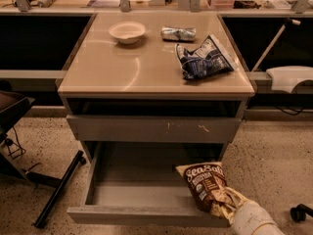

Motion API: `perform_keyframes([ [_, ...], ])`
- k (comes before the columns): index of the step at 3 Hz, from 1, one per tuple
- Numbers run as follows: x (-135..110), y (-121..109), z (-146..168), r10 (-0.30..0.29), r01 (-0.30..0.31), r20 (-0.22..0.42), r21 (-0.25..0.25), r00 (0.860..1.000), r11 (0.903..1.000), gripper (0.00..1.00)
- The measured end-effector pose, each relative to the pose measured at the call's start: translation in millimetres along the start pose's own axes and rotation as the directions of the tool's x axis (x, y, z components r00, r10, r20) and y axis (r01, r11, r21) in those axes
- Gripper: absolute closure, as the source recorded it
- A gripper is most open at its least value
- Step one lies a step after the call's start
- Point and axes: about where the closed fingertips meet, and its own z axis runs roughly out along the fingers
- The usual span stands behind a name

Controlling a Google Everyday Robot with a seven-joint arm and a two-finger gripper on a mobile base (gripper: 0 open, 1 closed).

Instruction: Place brown chip bag into middle drawer

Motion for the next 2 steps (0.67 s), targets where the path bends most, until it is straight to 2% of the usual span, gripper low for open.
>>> perform_keyframes([
  [1, 25.6, 13.4, 21.5, 0.035, -0.032, -0.068, 0.043, 0.997, 0.9985, 1.0],
  [2, 6.3, 15.6, 64.0, 0.128, -0.126, -0.016, 0.119, 0.992, 0.985, 1.0],
])
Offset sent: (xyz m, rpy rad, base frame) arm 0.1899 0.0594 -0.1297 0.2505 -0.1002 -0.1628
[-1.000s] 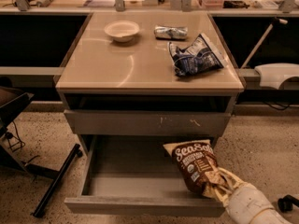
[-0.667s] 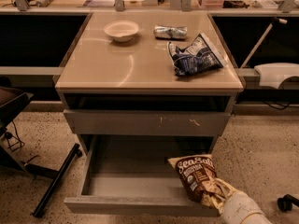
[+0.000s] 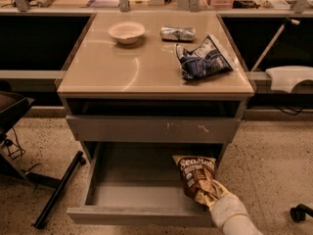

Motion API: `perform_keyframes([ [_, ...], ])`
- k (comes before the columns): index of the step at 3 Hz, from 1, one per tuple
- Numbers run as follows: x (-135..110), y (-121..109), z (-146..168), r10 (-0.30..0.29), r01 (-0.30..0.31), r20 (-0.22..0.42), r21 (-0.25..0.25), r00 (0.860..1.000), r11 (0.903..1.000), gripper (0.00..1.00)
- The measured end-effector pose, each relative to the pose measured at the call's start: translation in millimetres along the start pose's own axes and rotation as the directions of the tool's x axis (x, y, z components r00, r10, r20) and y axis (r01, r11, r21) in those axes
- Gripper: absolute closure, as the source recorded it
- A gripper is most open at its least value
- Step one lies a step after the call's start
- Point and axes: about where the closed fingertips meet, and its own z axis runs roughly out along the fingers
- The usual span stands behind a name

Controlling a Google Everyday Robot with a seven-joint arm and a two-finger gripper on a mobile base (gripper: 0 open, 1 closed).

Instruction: Place brown chip bag into middle drawer

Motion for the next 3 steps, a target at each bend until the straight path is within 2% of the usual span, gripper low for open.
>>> perform_keyframes([
  [1, -22.9, 12.1, 23.9, 0.043, -0.043, 0.04, -0.009, 0.998, 0.999, 1.0],
  [2, -18.1, 8.5, 21.1, 0.046, -0.046, 0.031, 0.002, 0.998, 0.9989, 1.0],
  [3, -14.9, 17.8, 32.6, 0.031, -0.031, 0.001, 0.0, 1.0, 0.9995, 1.0],
])
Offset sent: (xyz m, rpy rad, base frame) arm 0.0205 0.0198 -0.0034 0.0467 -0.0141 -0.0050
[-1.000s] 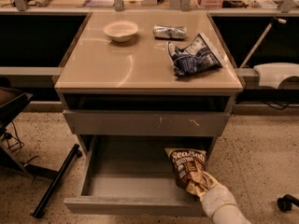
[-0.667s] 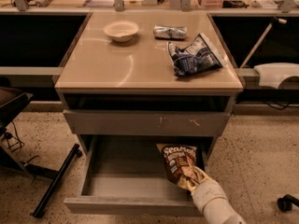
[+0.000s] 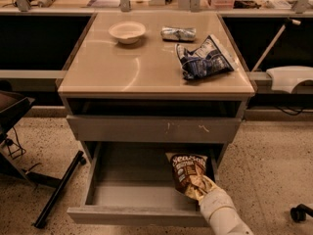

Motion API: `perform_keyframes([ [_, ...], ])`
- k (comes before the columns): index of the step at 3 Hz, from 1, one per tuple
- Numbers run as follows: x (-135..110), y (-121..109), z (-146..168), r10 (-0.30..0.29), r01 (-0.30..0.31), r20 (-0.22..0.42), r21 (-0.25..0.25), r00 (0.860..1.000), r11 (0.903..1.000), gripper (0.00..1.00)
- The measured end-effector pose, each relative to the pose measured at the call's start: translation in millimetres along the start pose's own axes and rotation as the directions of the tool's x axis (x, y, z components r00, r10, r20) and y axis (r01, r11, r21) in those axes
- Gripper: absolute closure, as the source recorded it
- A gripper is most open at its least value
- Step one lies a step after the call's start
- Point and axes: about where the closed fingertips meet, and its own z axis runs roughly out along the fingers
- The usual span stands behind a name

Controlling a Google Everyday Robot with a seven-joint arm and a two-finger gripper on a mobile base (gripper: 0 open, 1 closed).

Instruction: Place brown chip bag into middle drawer

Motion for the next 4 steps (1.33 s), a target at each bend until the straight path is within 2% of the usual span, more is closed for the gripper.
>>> perform_keyframes([
  [1, 3.2, 27.0, 23.4, -0.038, 0.037, -0.013, -0.04, 0.999, 0.9985, 1.0],
  [2, 37.3, 45.3, 42.1, -0.014, 0.01, -0.034, -0.098, 0.999, 0.9951, 1.0],
  [3, 79.8, 18.0, 36.9, 0.001, -0.006, -0.098, -0.047, 0.995, 0.9989, 0.81],
  [4, 82.0, 9.8, 29.9, 0.033, -0.036, -0.105, -0.021, 0.994, 0.9991, 0.58],
])
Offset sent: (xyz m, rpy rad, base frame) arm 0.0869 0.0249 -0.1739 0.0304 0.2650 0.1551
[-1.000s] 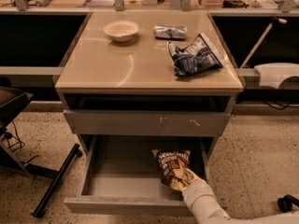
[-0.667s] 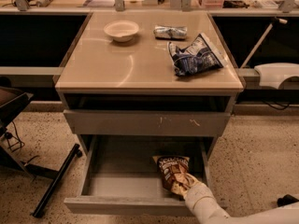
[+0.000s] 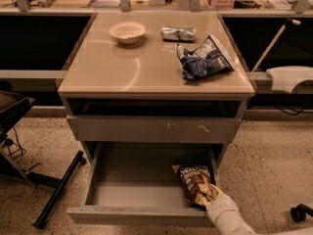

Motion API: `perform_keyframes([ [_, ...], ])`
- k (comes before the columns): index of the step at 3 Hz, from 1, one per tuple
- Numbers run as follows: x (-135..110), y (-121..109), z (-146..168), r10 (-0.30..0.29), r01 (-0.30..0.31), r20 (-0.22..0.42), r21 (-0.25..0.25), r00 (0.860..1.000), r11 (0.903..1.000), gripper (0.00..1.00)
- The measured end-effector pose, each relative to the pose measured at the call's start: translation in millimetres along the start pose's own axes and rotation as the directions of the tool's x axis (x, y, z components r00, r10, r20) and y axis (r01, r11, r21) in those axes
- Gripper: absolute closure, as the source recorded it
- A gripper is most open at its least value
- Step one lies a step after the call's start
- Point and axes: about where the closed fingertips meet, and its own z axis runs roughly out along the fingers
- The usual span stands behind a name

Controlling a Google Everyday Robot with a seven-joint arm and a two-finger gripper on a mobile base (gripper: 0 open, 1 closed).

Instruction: Place brown chip bag into middle drawer

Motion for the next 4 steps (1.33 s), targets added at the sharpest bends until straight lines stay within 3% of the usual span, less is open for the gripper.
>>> perform_keyframes([
  [2, 3.9, -13.4, -11.0, 0.047, -0.046, -0.008, 0.038, 0.999, 0.9982, 0.11],
  [3, 4.7, -23.2, -18.9, 0.082, -0.081, -0.01, 0.066, 0.997, 0.9945, 0.0],
  [4, 4.6, -27.3, -22.1, 0.097, -0.096, -0.01, 0.078, 0.995, 0.9923, 0.0],
])
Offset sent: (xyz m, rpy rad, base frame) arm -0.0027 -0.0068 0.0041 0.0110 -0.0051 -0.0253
